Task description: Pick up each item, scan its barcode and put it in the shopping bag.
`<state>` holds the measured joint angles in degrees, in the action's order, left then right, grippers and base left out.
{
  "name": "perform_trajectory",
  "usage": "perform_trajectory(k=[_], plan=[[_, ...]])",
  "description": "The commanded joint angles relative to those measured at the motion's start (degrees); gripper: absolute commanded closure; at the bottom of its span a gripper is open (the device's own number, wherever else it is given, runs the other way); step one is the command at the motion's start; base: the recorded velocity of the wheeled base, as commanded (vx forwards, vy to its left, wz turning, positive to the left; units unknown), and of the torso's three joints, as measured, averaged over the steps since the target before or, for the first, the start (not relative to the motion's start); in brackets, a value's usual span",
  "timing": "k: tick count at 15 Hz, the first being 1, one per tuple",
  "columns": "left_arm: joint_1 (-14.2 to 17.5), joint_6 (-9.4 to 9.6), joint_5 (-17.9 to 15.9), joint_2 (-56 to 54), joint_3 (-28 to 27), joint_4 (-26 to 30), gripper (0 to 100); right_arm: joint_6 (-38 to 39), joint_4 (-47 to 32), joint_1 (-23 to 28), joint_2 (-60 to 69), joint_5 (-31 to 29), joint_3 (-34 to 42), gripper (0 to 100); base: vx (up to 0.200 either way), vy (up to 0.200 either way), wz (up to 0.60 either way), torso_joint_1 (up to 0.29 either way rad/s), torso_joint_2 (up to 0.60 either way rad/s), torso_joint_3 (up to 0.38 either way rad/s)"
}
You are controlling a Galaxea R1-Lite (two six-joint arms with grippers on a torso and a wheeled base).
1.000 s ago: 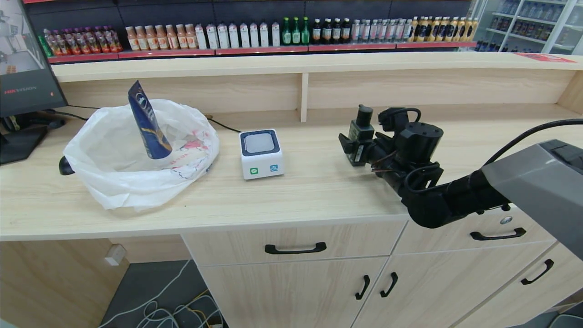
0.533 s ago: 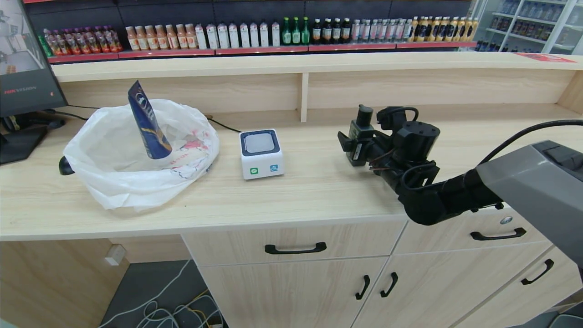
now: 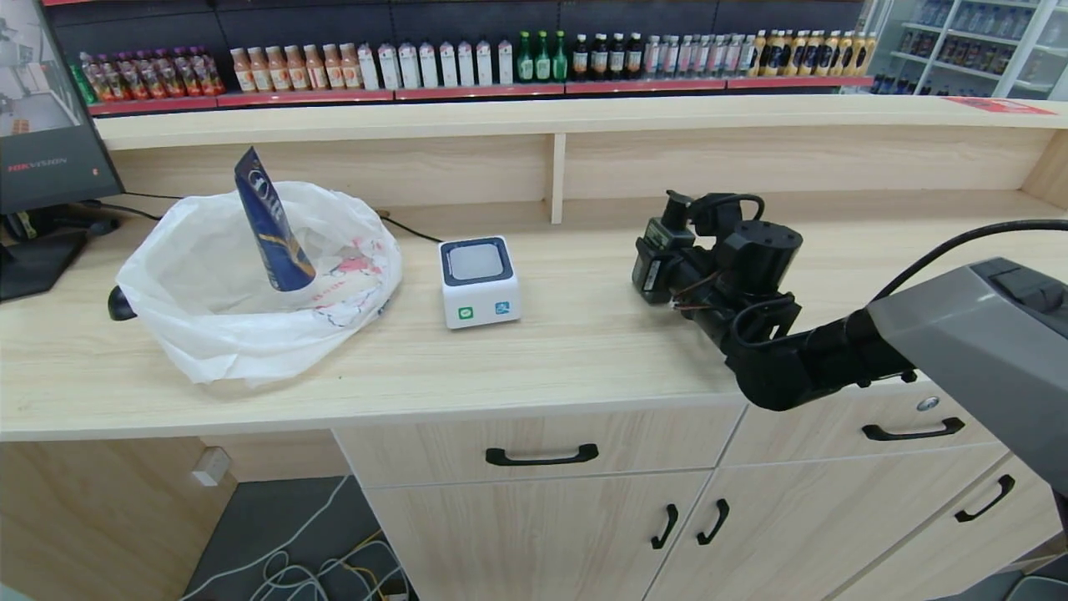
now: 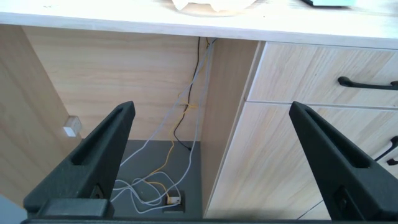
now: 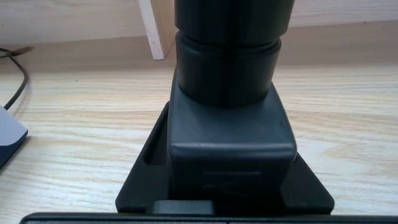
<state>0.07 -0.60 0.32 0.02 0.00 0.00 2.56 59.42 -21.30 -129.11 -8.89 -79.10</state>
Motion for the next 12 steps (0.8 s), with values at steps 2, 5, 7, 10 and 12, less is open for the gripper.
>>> perform_trajectory(k=[2,5,7,10,12], plan=[[0.01,-0.02,0.03,-0.02,0.00,0.00,0,-0.01,0.00,0.12,1.14,0.01,0.00,100,0.000,0.000,0.00,0.000,0.00,0.000],[0.01,-0.02,0.03,-0.02,0.00,0.00,0,-0.01,-0.09,0.03,2.64,0.10,0.18,100,0.000,0.000,0.00,0.000,0.00,0.000],[0.01,-0.02,0.03,-0.02,0.00,0.00,0,-0.01,-0.09,-0.06,4.13,0.10,0.71,100,0.000,0.000,0.00,0.000,0.00,0.000],[0.01,-0.02,0.03,-0.02,0.00,0.00,0,-0.27,-0.09,-0.15,8.17,0.01,3.26,100,0.000,0.000,0.00,0.000,0.00,0.000],[0.01,-0.02,0.03,-0.02,0.00,0.00,0,-0.80,0.00,-0.15,12.22,-0.17,7.47,100,0.000,0.000,0.00,0.000,0.00,0.000]])
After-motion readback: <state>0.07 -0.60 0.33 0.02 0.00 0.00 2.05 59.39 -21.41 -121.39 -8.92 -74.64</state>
